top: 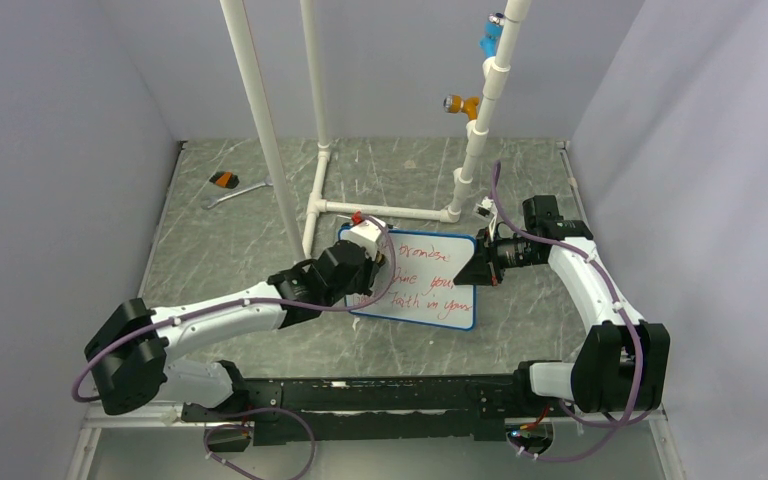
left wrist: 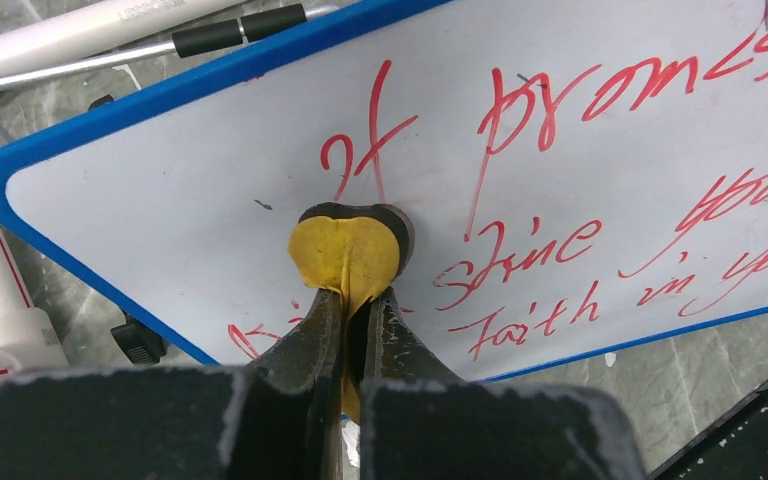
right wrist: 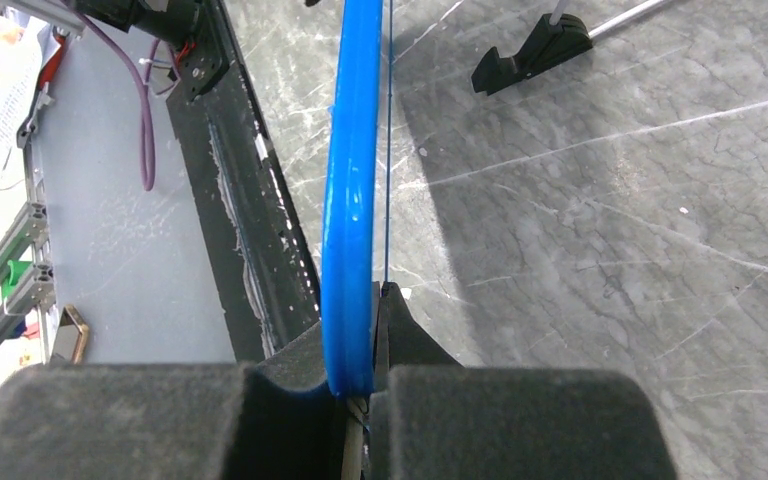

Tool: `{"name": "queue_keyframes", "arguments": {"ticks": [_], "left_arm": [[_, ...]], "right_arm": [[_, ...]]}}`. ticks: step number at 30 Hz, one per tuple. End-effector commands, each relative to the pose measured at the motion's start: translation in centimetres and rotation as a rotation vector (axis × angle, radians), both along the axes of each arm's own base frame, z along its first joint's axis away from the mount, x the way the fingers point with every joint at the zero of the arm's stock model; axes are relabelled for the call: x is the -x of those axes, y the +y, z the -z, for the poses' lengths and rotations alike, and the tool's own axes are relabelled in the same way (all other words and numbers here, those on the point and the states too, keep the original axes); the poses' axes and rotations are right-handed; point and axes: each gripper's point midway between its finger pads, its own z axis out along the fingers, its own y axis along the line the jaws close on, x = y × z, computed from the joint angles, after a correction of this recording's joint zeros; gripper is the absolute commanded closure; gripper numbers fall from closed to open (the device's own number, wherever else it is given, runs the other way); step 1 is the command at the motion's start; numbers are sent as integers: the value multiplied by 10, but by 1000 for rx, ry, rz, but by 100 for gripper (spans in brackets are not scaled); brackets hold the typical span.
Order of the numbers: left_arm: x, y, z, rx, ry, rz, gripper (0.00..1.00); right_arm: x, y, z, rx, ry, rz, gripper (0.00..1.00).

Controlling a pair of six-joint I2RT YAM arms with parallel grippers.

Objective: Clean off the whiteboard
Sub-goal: Erase the center of the board with the whiteboard.

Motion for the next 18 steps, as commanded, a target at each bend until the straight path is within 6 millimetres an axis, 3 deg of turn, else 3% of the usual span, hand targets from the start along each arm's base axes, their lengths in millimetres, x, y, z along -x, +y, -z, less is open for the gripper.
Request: {"name": "queue_keyframes", "arguments": {"ticks": [1, 9, 14, 18], "left_arm": [[-5, -6, -6, 13, -19, -11, 100], [-30, 38, -12, 26, -29, -120, 100], [-22, 20, -13, 56, -8, -56, 100], [-6, -7, -18, 58, -12, 10, 100]], "right_arm": [[1, 4, -8, -1, -55, -45, 100], [2, 3, -8, 0, -57, -45, 100], [1, 3, -8, 0, -57, -45, 100], [1, 3, -7, 1, -50, -44, 100]]}}
